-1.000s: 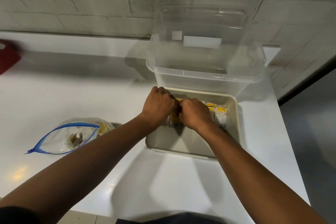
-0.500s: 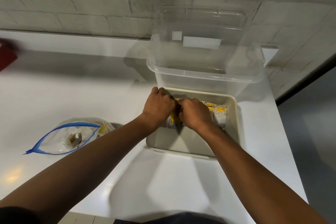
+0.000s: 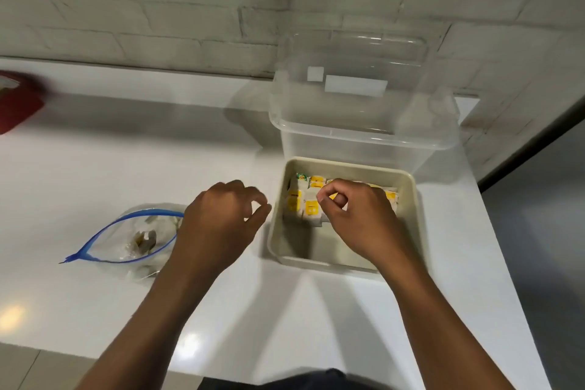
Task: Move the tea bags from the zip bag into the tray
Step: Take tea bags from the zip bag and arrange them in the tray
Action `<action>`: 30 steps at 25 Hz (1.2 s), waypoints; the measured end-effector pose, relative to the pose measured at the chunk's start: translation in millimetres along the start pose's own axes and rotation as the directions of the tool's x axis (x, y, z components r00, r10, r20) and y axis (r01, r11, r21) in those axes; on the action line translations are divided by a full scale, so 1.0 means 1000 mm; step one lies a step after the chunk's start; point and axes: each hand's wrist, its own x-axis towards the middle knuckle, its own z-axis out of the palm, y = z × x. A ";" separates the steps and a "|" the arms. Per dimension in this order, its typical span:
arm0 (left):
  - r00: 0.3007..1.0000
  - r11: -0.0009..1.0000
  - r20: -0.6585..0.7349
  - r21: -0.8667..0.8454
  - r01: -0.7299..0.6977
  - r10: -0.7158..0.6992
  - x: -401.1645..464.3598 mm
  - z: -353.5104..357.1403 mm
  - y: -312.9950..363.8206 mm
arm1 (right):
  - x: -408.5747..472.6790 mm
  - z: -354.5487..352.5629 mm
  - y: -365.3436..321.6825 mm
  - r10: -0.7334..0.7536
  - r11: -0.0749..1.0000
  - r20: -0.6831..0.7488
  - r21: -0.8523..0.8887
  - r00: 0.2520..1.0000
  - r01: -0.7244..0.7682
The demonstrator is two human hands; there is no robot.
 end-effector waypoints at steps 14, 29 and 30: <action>0.943 0.944 -0.049 -0.044 0.328 -0.330 -0.110 -0.060 -0.138 | -0.038 0.103 -0.180 -0.326 0.907 0.276 0.361 0.904 0.217; 0.923 0.952 0.240 0.127 0.277 -0.301 -0.101 -0.033 -0.166 | -0.013 0.202 -0.190 -0.045 0.941 0.385 -0.292 0.922 0.168; 0.922 0.951 0.240 0.119 0.285 -0.306 -0.100 -0.032 -0.168 | -0.015 0.201 -0.189 -0.057 0.953 0.365 -0.257 0.929 0.159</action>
